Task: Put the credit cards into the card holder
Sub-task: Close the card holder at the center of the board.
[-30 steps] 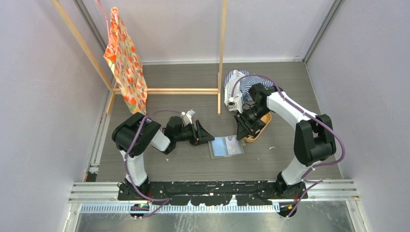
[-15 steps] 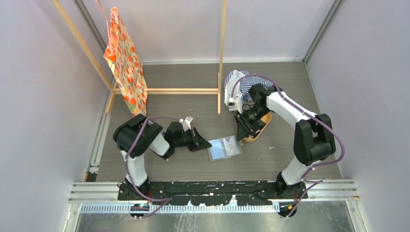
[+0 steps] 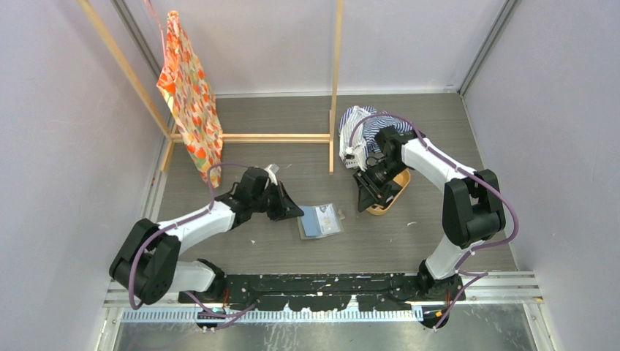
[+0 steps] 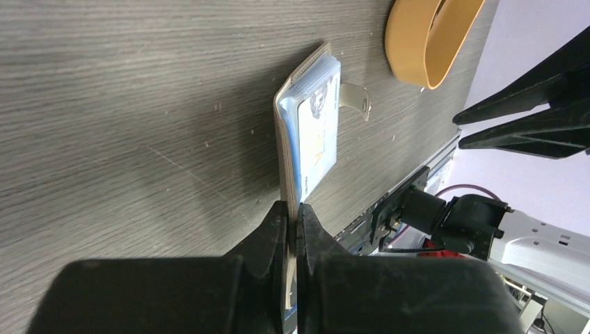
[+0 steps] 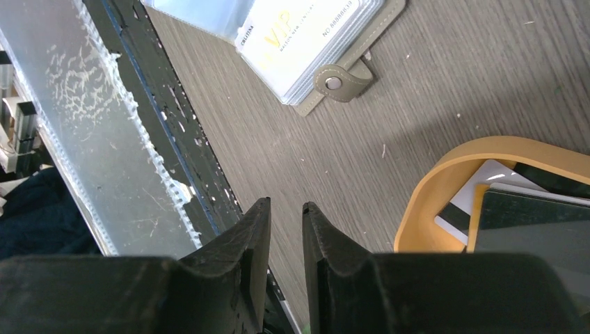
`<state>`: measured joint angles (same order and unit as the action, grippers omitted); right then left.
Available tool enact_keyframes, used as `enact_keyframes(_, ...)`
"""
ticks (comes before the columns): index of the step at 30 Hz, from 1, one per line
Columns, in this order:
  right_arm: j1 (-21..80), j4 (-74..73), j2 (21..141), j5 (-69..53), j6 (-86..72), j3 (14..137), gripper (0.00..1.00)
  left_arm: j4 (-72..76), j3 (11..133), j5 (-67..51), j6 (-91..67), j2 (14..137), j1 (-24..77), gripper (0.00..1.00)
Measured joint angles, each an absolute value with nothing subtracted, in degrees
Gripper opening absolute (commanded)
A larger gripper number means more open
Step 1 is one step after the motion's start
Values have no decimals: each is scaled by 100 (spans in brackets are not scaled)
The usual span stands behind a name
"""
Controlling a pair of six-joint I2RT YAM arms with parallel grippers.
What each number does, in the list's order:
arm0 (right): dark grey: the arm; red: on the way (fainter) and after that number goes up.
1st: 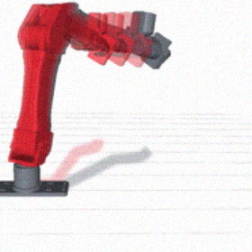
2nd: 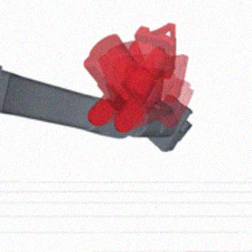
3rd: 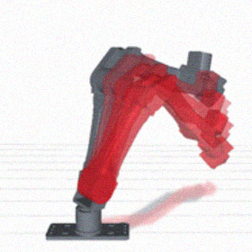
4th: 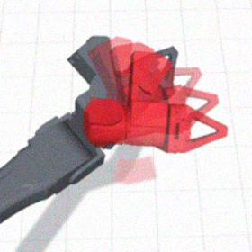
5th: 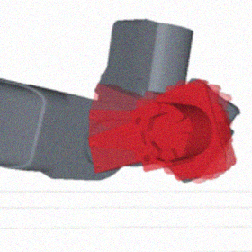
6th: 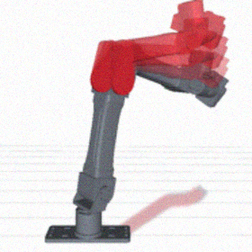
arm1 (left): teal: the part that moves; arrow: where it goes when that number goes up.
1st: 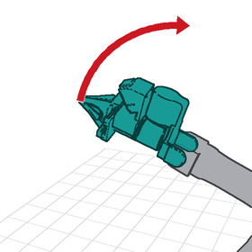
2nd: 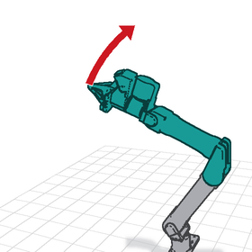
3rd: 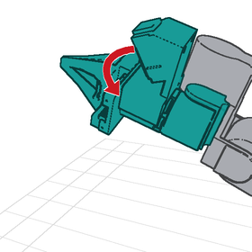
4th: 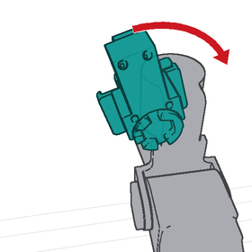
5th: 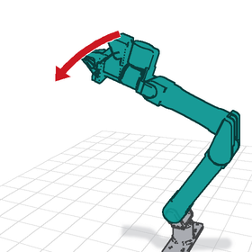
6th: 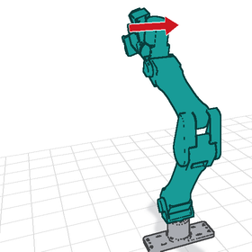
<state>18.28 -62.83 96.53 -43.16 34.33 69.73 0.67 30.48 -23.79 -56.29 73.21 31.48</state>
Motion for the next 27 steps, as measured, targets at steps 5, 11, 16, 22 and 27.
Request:
enact_keyframes(5, 1828, -6198, 9701, -4187, 3282, 6973, 29, -204, 3712, -2401, -5616, 8138, 3197, 6)
enact_keyframes(11, 1828, -5830, 9848, -3754, 2810, 6928, 29, -220, 4115, -2392, -5704, 8895, 3315, 11)
enact_keyframes(16, 1981, -5343, 10084, -3144, 2270, 6818, 23, -158, 4226, -2351, -5830, 8903, 3417, 13)
enact_keyframes(22, 2414, -4943, 10339, -2729, 1815, 6746, 17, 150, 4226, -2351, -6045, 8914, 3527, 20)
enact_keyframes(27, 2611, -4733, 10547, -2530, 1444, 6744, 16, 666, 4235, -2353, -6311, 9115, 3778, 28)
